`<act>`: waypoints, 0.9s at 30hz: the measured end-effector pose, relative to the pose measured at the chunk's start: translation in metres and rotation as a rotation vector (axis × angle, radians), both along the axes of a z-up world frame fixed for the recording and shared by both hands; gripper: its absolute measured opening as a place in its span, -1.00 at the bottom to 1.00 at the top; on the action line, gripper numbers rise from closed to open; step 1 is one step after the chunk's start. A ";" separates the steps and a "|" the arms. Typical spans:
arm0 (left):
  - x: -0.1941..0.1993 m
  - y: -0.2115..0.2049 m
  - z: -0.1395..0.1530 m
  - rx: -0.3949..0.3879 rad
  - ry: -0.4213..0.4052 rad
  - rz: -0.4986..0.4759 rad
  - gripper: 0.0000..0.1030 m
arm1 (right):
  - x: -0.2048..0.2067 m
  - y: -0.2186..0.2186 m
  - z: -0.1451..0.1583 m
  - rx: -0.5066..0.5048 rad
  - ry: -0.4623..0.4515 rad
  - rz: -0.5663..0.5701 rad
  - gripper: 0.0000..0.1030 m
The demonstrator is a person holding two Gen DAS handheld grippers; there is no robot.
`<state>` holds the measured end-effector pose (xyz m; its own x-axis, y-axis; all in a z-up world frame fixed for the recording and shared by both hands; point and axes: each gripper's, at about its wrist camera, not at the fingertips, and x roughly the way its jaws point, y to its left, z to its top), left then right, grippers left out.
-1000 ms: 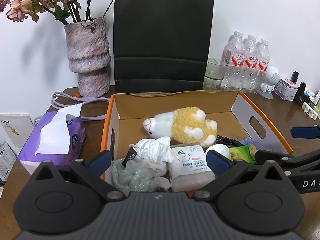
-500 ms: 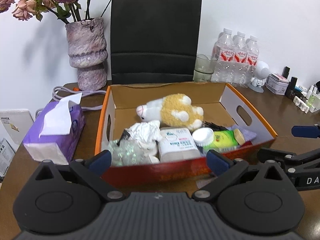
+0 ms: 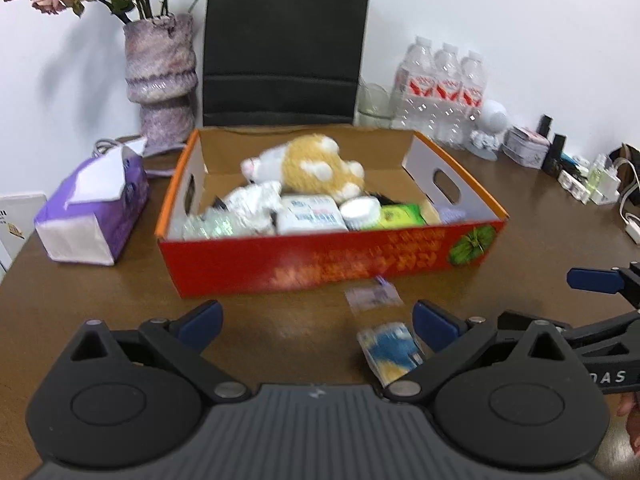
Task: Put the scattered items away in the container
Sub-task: 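Move the left tool to the blue-and-white wrapped pack and grasp it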
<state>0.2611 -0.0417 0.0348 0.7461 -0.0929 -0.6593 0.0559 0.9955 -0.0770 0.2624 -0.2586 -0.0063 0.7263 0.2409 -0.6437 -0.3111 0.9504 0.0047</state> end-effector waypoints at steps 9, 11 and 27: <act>-0.006 -0.024 -0.028 -0.008 0.068 -0.055 1.00 | -0.020 -0.016 -0.037 0.019 0.042 -0.022 1.00; -0.004 -0.030 -0.034 -0.001 0.076 -0.061 1.00 | -0.023 -0.018 -0.045 0.017 0.054 -0.025 1.00; 0.001 -0.009 -0.053 -0.004 0.033 -0.011 -0.63 | -0.010 0.003 -0.051 0.029 0.038 0.013 1.00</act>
